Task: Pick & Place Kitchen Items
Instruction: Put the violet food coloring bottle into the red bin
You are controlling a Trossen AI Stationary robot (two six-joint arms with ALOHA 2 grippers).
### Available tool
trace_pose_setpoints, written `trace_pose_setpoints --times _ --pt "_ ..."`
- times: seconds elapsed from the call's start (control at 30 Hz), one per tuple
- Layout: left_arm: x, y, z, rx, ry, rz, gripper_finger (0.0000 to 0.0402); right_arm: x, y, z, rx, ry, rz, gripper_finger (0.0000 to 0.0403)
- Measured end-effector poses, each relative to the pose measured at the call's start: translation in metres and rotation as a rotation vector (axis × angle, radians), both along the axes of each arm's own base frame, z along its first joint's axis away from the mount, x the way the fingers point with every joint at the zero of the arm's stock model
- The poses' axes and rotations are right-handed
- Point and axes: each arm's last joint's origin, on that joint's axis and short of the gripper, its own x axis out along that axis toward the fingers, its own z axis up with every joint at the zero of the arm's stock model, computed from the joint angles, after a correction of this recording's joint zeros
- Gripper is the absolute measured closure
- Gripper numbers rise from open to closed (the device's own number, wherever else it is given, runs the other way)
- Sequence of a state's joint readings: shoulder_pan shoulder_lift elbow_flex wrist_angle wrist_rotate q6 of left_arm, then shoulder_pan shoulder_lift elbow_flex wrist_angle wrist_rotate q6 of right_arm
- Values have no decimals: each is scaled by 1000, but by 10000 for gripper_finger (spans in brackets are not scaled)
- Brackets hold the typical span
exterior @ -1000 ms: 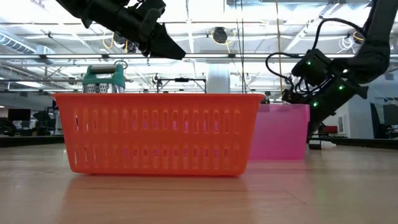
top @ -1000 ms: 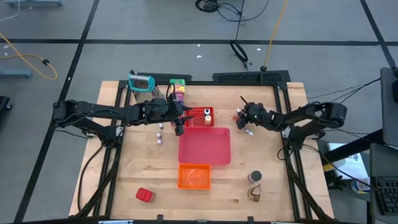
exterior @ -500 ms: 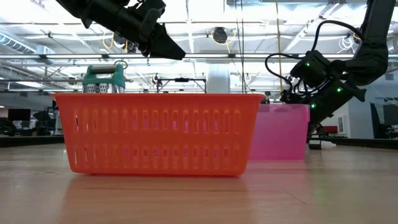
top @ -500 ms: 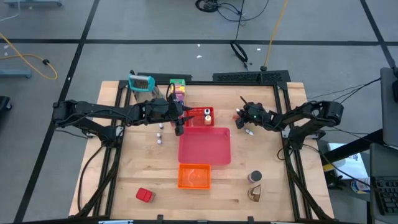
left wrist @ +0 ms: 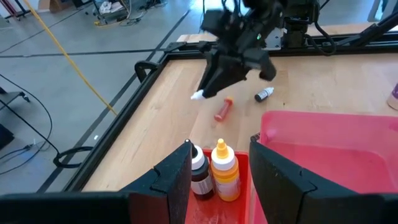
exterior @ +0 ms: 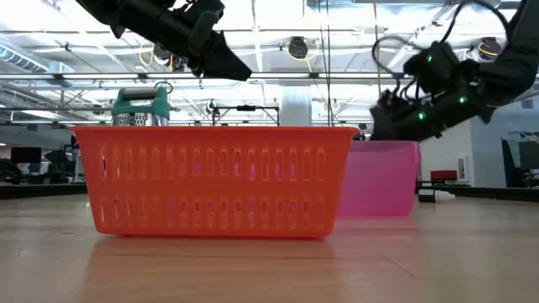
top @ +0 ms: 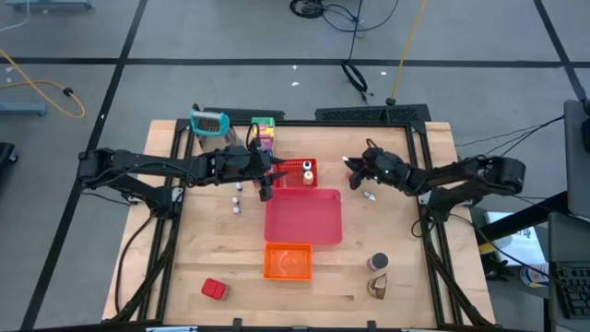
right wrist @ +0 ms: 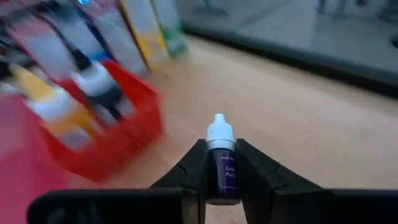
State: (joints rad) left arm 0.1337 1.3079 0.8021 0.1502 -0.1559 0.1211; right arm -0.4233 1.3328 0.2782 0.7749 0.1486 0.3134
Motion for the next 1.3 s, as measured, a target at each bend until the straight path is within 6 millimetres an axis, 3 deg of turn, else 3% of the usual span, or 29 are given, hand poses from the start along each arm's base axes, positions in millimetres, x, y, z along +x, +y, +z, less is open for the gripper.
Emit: trace_pose_setpoints --times 0.37,0.73,1.3 --pt "3 -1 8 -33 -102 -58 243 22 19 37 -129 -272 166 352" --pt "10 -3 15 -77 -217 -136 243 56 38 82 -307 -343 299 352" --pt "50 0 -14 -60 -416 -219 243 63 58 91 -358 -379 380 352"
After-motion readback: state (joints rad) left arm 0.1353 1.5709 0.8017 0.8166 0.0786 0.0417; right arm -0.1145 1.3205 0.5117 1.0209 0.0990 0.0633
